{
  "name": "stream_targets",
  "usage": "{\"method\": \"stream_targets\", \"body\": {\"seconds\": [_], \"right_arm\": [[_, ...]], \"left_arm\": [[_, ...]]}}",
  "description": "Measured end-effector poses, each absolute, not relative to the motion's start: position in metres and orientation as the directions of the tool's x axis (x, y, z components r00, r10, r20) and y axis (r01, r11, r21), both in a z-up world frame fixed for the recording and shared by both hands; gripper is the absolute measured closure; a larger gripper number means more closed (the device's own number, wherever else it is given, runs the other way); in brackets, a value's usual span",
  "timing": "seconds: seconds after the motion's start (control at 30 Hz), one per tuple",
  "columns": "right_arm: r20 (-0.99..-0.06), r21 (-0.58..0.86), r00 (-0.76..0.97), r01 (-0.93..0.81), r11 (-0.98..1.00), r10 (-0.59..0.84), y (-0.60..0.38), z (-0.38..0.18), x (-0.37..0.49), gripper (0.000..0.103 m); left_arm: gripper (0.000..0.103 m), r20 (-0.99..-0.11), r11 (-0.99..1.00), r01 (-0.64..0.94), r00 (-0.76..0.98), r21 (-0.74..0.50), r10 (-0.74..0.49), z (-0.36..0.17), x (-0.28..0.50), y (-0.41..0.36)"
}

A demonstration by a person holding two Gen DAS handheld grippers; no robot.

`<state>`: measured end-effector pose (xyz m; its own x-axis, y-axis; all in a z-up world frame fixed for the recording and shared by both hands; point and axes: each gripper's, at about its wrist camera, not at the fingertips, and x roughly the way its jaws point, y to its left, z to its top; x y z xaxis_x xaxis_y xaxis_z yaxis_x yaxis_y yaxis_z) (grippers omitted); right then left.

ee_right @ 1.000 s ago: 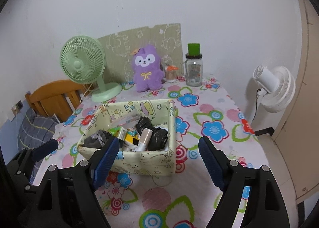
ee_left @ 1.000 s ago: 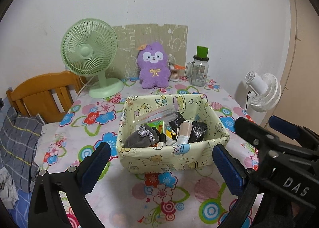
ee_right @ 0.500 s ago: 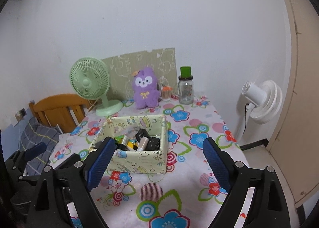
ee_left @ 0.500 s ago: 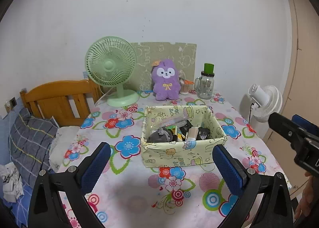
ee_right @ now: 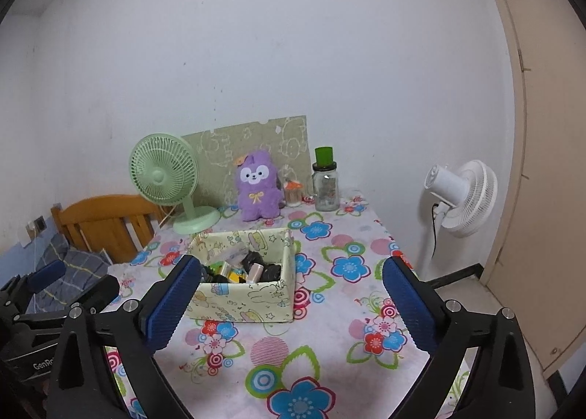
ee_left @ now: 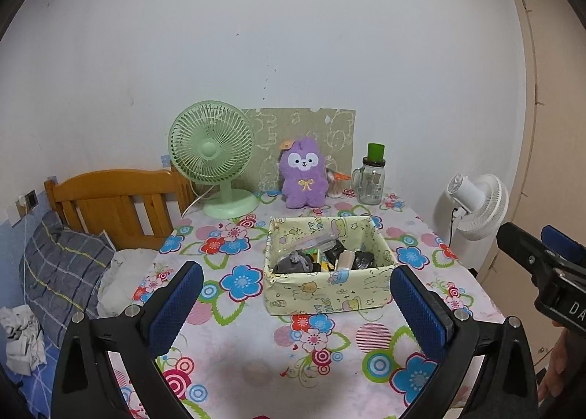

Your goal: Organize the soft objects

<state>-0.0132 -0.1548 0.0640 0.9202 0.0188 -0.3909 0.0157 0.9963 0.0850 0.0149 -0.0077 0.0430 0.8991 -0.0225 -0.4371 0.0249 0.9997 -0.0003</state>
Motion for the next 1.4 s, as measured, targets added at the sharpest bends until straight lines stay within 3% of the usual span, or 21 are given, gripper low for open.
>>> {"method": "stream_targets", "body": {"seconds": [0.5, 1.4], "right_arm": [[-0.375, 0.079, 0.927, 0.007, 0.997, 0.023, -0.155, 0.067, -0.023, 0.001], [-0.406, 0.079, 0.914, 0.002, 0.997, 0.03, -0.152, 0.062, -0.017, 0.0]], "left_arm": [[0.0, -0.408, 0.998, 0.064, 0.911, 0.0, -0.058, 0.047, 0.007, -0.018], [0.0, -0.431, 0.998, 0.058, 0.901, -0.011, -0.057, 0.043, 0.012, -0.015]]}}
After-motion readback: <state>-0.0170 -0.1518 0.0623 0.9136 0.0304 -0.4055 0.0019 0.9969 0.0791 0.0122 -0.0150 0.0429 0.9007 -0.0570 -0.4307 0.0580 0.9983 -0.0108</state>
